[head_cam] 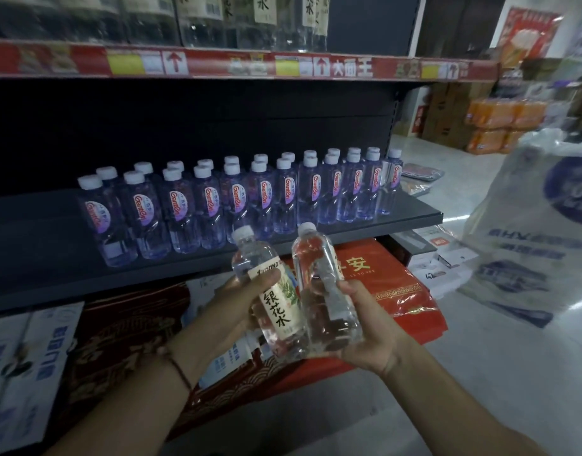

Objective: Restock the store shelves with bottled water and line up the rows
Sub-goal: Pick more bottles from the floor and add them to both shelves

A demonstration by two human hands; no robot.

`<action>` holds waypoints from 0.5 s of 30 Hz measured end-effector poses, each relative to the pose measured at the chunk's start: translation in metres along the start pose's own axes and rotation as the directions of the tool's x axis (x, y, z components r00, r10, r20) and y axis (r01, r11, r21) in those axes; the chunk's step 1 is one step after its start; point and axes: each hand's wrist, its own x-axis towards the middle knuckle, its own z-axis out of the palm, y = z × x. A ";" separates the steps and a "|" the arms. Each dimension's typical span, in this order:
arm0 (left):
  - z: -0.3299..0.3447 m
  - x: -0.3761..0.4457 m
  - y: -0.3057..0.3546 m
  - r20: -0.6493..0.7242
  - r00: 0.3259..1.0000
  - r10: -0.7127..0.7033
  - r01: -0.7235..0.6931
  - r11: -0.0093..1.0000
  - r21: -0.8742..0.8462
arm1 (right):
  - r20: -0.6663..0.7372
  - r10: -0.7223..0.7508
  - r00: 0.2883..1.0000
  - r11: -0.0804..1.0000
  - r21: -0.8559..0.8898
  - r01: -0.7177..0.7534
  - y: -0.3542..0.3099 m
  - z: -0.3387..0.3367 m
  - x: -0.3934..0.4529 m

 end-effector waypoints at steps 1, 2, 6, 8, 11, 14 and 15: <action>0.001 -0.002 0.005 -0.023 0.999 0.029 -0.028 0.999 0.029 | 0.001 -0.005 1.000 1.000 -0.002 0.005 -0.001 0.004 -0.001; 0.003 -0.005 0.014 -0.049 0.997 0.059 -0.055 0.996 0.075 | 0.000 -0.019 1.000 1.000 -0.010 0.019 -0.002 0.009 -0.002; 0.003 -0.014 0.071 -0.056 0.966 0.253 -0.216 0.906 0.364 | -0.052 -0.102 0.993 0.989 -0.116 0.096 -0.026 0.029 -0.009; 0.004 -0.018 0.109 -0.046 0.927 0.373 -0.317 0.841 0.439 | -0.071 -0.170 0.983 0.960 -0.239 0.149 -0.046 0.043 -0.014; 0.004 -0.016 0.165 -0.009 0.858 0.514 -0.439 0.741 0.508 | -0.088 -0.288 0.954 0.907 -0.344 0.242 -0.078 0.070 -0.023; -0.002 -0.012 0.215 0.023 0.787 0.617 -0.500 0.615 0.610 | 0.013 -0.386 0.922 0.798 -0.496 0.341 -0.111 0.099 -0.027; -0.006 -0.007 0.230 0.031 0.766 0.642 -0.497 0.562 0.662 | 0.041 -0.416 0.908 0.761 -0.531 0.373 -0.123 0.110 -0.027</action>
